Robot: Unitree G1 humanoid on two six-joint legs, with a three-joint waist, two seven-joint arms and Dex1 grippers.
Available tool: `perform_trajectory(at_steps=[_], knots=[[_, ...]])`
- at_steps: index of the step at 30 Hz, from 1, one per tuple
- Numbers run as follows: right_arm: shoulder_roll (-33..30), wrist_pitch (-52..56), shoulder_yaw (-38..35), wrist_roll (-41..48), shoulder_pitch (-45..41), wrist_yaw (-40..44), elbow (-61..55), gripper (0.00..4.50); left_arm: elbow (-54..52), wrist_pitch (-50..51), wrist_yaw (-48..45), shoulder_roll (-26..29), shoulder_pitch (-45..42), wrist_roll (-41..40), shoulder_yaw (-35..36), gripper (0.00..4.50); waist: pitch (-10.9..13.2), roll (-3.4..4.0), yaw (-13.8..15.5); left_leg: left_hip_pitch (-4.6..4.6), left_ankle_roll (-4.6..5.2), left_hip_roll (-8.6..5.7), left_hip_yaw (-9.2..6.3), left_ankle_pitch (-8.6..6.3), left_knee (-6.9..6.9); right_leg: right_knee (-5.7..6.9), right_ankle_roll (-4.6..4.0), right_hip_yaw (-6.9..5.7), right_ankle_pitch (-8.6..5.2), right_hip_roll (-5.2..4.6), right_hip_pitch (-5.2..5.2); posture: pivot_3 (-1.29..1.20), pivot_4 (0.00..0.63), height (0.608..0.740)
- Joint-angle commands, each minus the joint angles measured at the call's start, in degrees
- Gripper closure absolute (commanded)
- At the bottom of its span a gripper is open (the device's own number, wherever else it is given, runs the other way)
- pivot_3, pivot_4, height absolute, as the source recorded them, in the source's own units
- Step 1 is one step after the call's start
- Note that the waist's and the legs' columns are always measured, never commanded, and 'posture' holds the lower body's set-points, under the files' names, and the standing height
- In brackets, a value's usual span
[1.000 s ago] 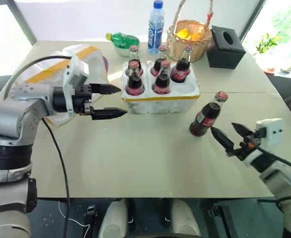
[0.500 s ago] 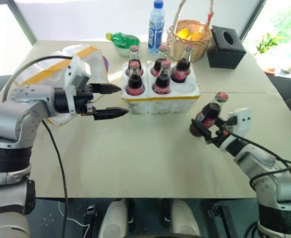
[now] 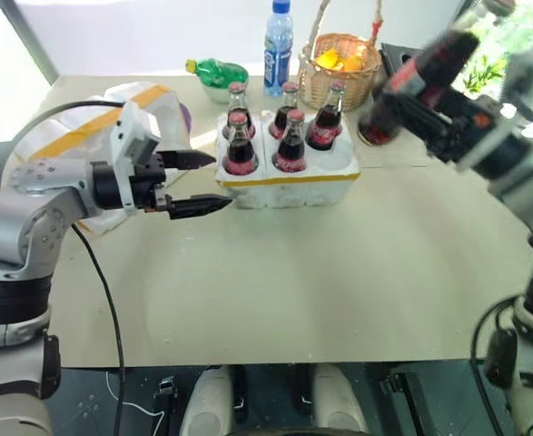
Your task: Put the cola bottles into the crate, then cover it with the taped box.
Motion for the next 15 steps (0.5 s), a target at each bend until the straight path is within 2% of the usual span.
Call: perform_trajectory(at_steps=[1, 5, 10, 12, 13, 14, 15], knots=[[3.26, -5.49, 5.35, -6.79, -4.06, 0.12, 5.80, 1.72, -1.48, -0.84, 0.65, 0.49, -0.68, -1.02, 1.71, 0.00, 0.01, 0.01, -0.01, -0.03, 0.00, 0.00, 0.00, 0.00, 0.00, -0.01, 0.01, 0.00, 0.00, -0.02, -0.02, 0.00, 0.150, 0.740], [6.35, -8.79, 9.44, -12.79, -5.26, 0.93, 13.16, 1.72, -1.96, -0.90, 1.34, 0.53, -0.50, -1.30, 1.77, 0.00, 0.02, 0.02, 0.11, -0.28, 0.00, -0.02, 0.02, 0.01, -0.07, 0.03, 0.03, 0.00, 0.01, -0.03, -0.23, 0.00, 0.150, 0.740], [6.86, -8.23, 13.08, -17.96, -3.61, 1.70, 17.40, 1.72, -2.44, -0.50, 1.70, 1.75, 0.26, -1.67, 2.58, 0.00, 0.02, 0.02, 0.01, -0.63, 0.00, -0.04, 0.04, 0.01, -0.07, 0.00, 0.06, -0.03, 0.02, -0.03, -0.53, 0.00, 0.150, 0.740], [7.31, -7.21, 12.93, -18.38, -3.33, 1.61, 17.69, 0.65, -2.26, -0.53, 1.70, 2.39, 0.74, -1.70, 3.05, 0.00, 0.02, 0.02, -0.01, -0.64, -0.02, -0.03, 0.02, 0.02, -0.07, 0.01, 0.06, -0.06, 0.02, -0.02, -0.54, 0.00, 0.150, 0.740], [7.28, -7.39, 12.94, -18.80, -3.26, 1.80, 17.36, 0.27, -2.22, -0.52, 1.87, 2.72, 1.01, -1.68, 3.34, 0.00, 0.01, 0.02, -0.01, -0.64, -0.03, -0.03, 0.02, 0.03, -0.07, 0.01, 0.07, -0.07, 0.02, -0.01, -0.54, 0.00, 0.150, 0.740], [7.19, -7.55, 12.87, -19.07, -3.25, 2.01, 16.90, 0.06, -2.18, -0.49, 2.06, 3.01, 1.26, -1.71, 3.59, 0.00, 0.01, 0.02, 0.00, -0.63, -0.05, -0.03, 0.02, 0.04, -0.07, 0.01, 0.06, -0.07, 0.02, -0.01, -0.53, 0.00, 0.150, 0.740], [6.85, -7.19, 12.25, -18.67, -3.59, 2.46, 16.16, 0.06, -2.21, -0.39, 2.19, 3.39, 1.62, -1.75, 3.99, 0.00, 0.01, 0.02, 0.01, -0.63, -0.07, -0.03, 0.02, 0.05, -0.06, 0.01, 0.06, -0.07, 0.02, -0.01, -0.52, 0.00, 0.150, 0.740]])
